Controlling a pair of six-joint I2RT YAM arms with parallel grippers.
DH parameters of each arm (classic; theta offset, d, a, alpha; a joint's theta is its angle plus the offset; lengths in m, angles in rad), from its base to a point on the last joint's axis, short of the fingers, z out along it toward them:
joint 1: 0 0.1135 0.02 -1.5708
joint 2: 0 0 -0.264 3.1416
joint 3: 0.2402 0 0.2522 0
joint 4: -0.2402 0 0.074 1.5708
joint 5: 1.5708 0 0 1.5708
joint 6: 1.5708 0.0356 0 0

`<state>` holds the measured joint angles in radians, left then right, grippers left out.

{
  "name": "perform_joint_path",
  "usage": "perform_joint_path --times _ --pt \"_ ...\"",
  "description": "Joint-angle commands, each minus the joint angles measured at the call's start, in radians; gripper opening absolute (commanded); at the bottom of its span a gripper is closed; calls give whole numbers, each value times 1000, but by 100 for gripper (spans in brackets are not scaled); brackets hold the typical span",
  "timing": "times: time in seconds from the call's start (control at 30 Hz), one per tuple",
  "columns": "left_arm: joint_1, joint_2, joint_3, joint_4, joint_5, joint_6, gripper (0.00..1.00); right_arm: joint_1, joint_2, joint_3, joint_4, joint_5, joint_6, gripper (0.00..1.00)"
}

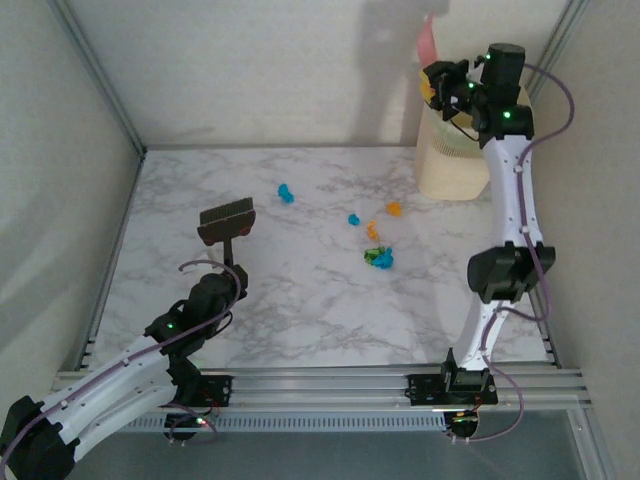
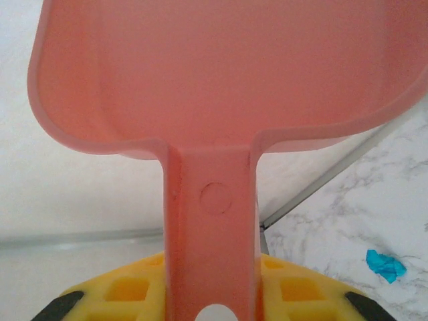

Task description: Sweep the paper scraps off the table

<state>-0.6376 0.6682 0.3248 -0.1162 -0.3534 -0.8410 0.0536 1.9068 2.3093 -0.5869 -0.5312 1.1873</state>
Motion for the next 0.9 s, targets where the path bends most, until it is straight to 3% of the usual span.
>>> perform_joint_path --times 0.0,0.2,0.37,0.57,0.73,0.87 --pt "4 -20 -10 12 -38 1 0 70 -130 -43 -31 36 -178 0" --pt "6 -38 -9 -3 -58 -3 0 275 -317 -185 -125 167 -449 0" --pt "6 -59 -6 -29 -92 -13 0 481 -481 -430 -143 312 -669 0" --pt "5 -114 -7 -84 -169 -46 0 703 -612 -819 -99 457 -824 0" --pt "5 -151 -8 -129 -228 -80 0 867 -616 -1039 -47 605 -902 0" --pt "7 -168 -5 -165 -277 -106 0 947 -538 -1107 -38 737 -953 0"
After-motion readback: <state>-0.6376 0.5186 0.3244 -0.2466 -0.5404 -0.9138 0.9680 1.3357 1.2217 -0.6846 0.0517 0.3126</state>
